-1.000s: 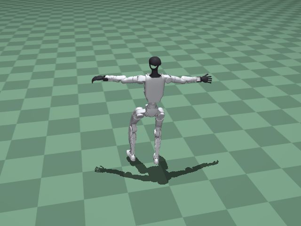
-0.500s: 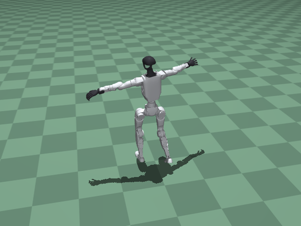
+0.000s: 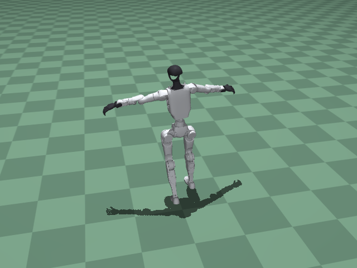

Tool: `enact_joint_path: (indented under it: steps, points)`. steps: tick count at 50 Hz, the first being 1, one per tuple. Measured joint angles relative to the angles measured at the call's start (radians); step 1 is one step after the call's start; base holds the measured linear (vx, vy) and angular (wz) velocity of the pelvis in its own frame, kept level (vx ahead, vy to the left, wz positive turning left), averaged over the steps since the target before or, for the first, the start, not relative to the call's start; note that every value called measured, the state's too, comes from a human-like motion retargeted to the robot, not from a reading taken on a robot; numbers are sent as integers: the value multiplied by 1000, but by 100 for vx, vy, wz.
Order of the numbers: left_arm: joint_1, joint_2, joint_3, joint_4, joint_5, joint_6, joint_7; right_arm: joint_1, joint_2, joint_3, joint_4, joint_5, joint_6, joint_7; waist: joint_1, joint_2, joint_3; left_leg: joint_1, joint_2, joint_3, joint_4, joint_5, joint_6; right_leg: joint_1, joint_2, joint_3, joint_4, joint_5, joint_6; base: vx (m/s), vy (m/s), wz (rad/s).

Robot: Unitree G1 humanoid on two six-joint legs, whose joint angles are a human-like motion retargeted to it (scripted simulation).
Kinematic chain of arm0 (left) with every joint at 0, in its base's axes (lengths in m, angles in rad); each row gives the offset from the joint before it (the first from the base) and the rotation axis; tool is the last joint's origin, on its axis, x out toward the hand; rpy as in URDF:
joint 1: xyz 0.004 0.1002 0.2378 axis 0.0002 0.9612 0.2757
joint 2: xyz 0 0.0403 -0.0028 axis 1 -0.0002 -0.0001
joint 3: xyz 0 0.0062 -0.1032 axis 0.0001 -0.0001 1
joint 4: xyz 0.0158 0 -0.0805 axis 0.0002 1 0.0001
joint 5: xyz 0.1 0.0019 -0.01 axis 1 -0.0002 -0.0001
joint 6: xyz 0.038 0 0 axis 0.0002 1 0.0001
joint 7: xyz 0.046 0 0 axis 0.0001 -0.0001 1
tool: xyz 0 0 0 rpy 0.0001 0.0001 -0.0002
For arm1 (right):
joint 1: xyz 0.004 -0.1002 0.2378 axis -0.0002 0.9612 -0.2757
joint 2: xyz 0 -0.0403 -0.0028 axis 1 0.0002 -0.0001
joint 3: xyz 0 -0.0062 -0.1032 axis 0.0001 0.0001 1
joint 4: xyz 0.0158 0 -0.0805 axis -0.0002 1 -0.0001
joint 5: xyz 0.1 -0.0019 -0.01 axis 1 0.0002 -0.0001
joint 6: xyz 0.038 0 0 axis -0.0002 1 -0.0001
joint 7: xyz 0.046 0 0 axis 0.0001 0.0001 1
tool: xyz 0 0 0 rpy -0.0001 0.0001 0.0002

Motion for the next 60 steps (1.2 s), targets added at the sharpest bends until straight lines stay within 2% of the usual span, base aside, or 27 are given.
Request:
enact_joint_path:
  steps: [3, 5, 8, 10, 13, 15, 17, 20, 21, 23, 25, 27, 28, 30, 32, 33, 35, 38, 40, 42, 45, 50, 52, 54, 56, 58, 60]
  points:
    - [-45, 80, -10, -21, 42, -5, 3, -71, -145, 46, -10, -6, -34, 29, 36, 109, 56, 28, 98, 49, -122, -277, 31, -74, 45, -49, 467, -226, -27, -143, 21, -44]
    - [-91, 130, -18, -35, 97, 21, 11, -139, -239, 68, -11, 1, -29, 32, 52, 119, 92, -68, 81, 56, -76, -370, 99, -117, -10, -74, 791, -358, -43, -141, 16, -8]
    - [-92, 150, -18, -50, 107, 56, 75, -166, -280, 82, -24, 42, -30, -40, 121, 81, 78, -277, 45, 118, -21, -252, 87, -73, -39, -12, 935, -432, -46, -136, 11, -58]
    - [-45, 121, -1, -38, 74, 51, 126, -156, -248, 85, -34, 77, -40, -86, 211, 70, 49, -307, 73, 175, -190, -74, 46, 11, 11, 58, 850, -399, -18, -132, 3, -168]
    - [91, 31, 59, 16, 26, 1, 81, -155, -194, 86, -56, 75, -47, -37, 315, 117, 6, -294, 149, 187, -480, 221, -5, 179, 108, 130, 596, -235, 8, -137, -11, -159]
    - [155, -17, 82, 42, -14, -21, 78, -182, -179, 90, -45, 82, -66, -37, 337, 139, -3, -318, 166, 155, -541, 273, -57, 276, 120, 128, 428, -108, -3, -149, -21, -62]
    - [173, -33, 90, 39, -65, -17, 88, -220, -191, 112, -49, 102, -66, -44, 323, 124, 27, -352, 143, 173, -476, 207, -63, 333, 67, 61, 282, -111, -19, -162, -27, 19]
    - [112, 9, 103, 0, -86, 20, 135, -304, -216, 153, -67, 160, -50, -98, 257, 54, 109, -479, 114, 286, -76, 7, 6, 319, -29, -55, 146, -377, -31, -166, -28, 72]
    - [88, 29, 106, -12, -60, 30, 143, -329, -211, 171, -76, 167, -56, -119, 234, 45, 125, -516, 142, 316, 93, -75, 29, 272, -32, -66, 159, -445, -44, -156, -19, 54]
    - [62, 49, 102, -29, 5, 46, 129, -356, -188, 203, -102, 151, -63, -134, 184, 41, 143, -536, 194, 351, 337, -196, 60, 162, -28, -77, 211, -506, -67, -144, -11, 36]
    - [64, 35, 84, -34, 44, 53, 134, -358, -134, 228, -113, 109, -70, -168, 115, 48, 142, -481, 209, 340, 414, -236, 60, 63, -18, -85, 227, -446, -63, -133, -4, 62]
    - [76, -3, 64, -26, 27, 47, 163, -337, -56, 240, -95, 68, -68, -211, 30, 49, 132, -365, 186, 306, 352, -215, 35, 29, -20, -94, 133, -292, -37, -125, 1, 98]
    - [90, -20, 58, -20, 32, 45, 98, -303, -26, 234, -123, 38, -29, -143, -14, 45, 126, -297, 169, 291, 300, -194, 23, 27, -29, -97, 68, -202, -17, -124, 7, 98]
    - [105, -30, 40, -7, 130, 24, 24, -272, 37, 218, -91, -18, 2, -80, -80, 29, 102, -180, 140, 260, 202, -125, -2, 8, -48, -97, -35, -54, 9, -127, 13, 77]
    - [68, -23, 59, -13, 6, 38, 130, -300, 81, 208, -25, 6, 3, -140, -110, 17, 91, -97, 115, 209, 121, -2, -13, -22, -58, -99, -67, -16, 15, -134, 20, 23]
    - [62, -12, 52, -13, -1, 32, 132, -315, 86, 219, -11, 2, -2, -132, -113, 22, 85, -59, 109, 181, 83, 38, -16, -34, -53, -101, -46, -54, 12, -138, 23, -32]
    - [50, 18, 42, -10, -26, 10, 137, -357, 62, 256, -5, 8, -39, -139, -94, 64, 84, 9, 131, 145, -25, -21, -29, -68, -11, -93, 80, -200, -4, -142, 25, -80]
    - [0, 93, 53, 9, -13, 10, 113, -473, -37, 306, -43, 25, -74, -112, -39, 146, 93, -3, 195, 168, -153, -333, -26, -226, 52, -75, 589, -442, -37, -146, 21, -85]
    - [-31, 137, 77, 28, 21, 40, 76, -547, -90, 330, -77, 29, -67, -83, -26, 140, 98, -125, 180, 181, -75, -454, 59, -294, 23, -63, 895, -531, -68, -140, 6, -21]
    - [-26, 147, 95, 39, 18, 76, 76, -563, -101, 352, -97, 50, -57, -90, 6, 111, 109, -274, 160, 200, 57, -433, 102, -245, -4, -38, 999, -568, -99, -128, -1, -31]
    - [47, 89, 127, 46, -22, 87, 127, -516, -61, 374, -83, 92, -49, -125, 134, 70, 111, -337, 162, 276, -20, -267, 47, -51, -6, 32, 863, -538, -81, -113, -9, -131]
    - [254, -44, 243, 71, -99, 43, 126, -472, 20, 282, -12, 135, -11, -75, 314, 66, 33, -346, 227, 339, -441, 188, 4, 219, -2, 84, 353, -297, 8, -120, -33, -138]
    - [332, -68, 284, 70, -136, 20, 131, -477, -7, 272, -20, 143, -24, -85, 337, 77, 40, -378, 233, 306, -511, 241, -41, 299, -32, 67, 198, -192, 27, -135, -44, -51]
    - [367, -63, 302, 58, -166, 2, 141, -505, -60, 285, -27, 144, -30, -105, 330, 73, 83, -432, 217, 297, -455, 166, -50, 361, -78, 33, 71, -198, 47, -145, -46, 27]
    - [366, -30, 316, 47, -174, -11, 141, -568, -121, 320, -21, 142, -28, -118, 300, 67, 162, -514, 209, 317, -222, 41, -27, 398, -109, -26, -17, -332, 50, -148, -45, 70]
    - [349, 20, 332, 43, -161, -9, 141, -644, -164, 369, -5, 148, -32, -136, 277, 74, 246, -588, 238, 325, 95, -95, 4, 366, -101, -69, 8, -490, 11, -140, -38, 35]
    - [341, 51, 353, 45, -119, 18, 156, -699, -172, 411, 12, 149, -45, -174, 257, 85, 287, -629, 267, 311, 341, -197, 34, 228, -72, -69, 175, -588, -61, -127, -28, 22]
